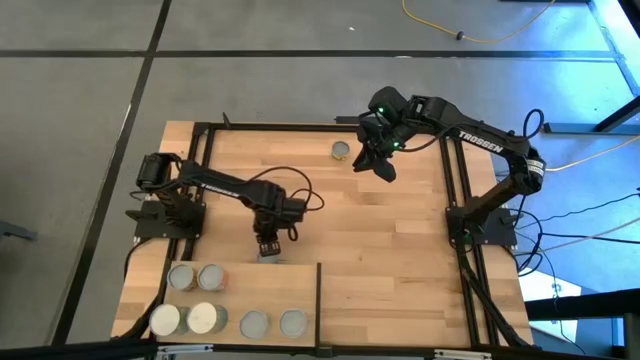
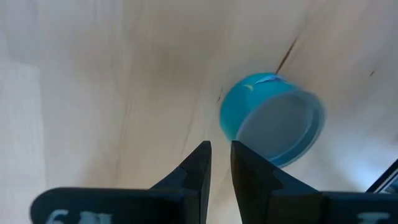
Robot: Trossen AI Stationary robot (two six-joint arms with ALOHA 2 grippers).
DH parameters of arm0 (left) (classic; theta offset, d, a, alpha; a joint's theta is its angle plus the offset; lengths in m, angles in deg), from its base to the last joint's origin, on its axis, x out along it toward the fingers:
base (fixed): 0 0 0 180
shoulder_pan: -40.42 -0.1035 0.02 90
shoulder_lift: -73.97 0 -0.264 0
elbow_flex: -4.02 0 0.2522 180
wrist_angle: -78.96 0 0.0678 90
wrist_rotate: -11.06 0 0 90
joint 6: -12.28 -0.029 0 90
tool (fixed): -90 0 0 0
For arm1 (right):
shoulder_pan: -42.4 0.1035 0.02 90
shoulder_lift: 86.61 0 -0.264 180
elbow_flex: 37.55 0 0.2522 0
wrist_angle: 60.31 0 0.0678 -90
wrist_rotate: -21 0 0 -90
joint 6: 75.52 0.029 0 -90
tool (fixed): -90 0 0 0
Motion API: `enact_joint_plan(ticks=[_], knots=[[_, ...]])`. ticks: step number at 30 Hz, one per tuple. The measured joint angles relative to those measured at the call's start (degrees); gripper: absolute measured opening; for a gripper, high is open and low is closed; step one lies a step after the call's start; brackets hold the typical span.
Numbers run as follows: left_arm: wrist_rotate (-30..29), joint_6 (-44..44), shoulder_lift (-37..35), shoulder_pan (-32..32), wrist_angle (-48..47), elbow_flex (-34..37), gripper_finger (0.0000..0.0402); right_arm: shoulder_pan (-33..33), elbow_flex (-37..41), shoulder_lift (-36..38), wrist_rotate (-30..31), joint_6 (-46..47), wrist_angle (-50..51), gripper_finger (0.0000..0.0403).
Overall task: Pick and place cans onto a shelf
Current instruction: Put the blue tuna can on the shelf
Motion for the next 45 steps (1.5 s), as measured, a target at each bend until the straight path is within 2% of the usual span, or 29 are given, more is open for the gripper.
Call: enact_joint_plan(ticks=[12,21,26,30,35,40,45], knots=[[-1.1,1.0,0.0,0.1,4.2,7.4,0.0055,0.0,0.0,0.0,0.0,0.0,0.0,0.0085],[-1.1,-1.0,0.0,-1.4,3.6,7.6,0.0055,0.0,0.0,0.0,0.0,-0.2,0.0,0.0085],[0.8,-1.9,-0.1,-3.3,3.4,7.6,0.0055,0.0,0.0,0.0,0.0,-0.2,0.0,0.0085],[0.9,-1.9,-2.5,-4.5,3.1,7.6,0.0055,0.0,0.0,0.0,0.0,-0.2,0.0,0.0085],[4.3,-2.0,-6.0,-4.8,3.4,7.6,0.0055,0.0,0.0,0.0,0.0,-0.2,0.0,0.0085],[8.3,-2.0,-6.4,-4.5,5.4,7.6,0.0055,0.0,0.0,0.0,0.0,-0.2,0.0,0.0085],[4.8,-1.9,-6.4,-3.3,6.3,7.6,0.0055,0.0,0.0,0.0,0.0,-0.2,0.0,0.0085]])
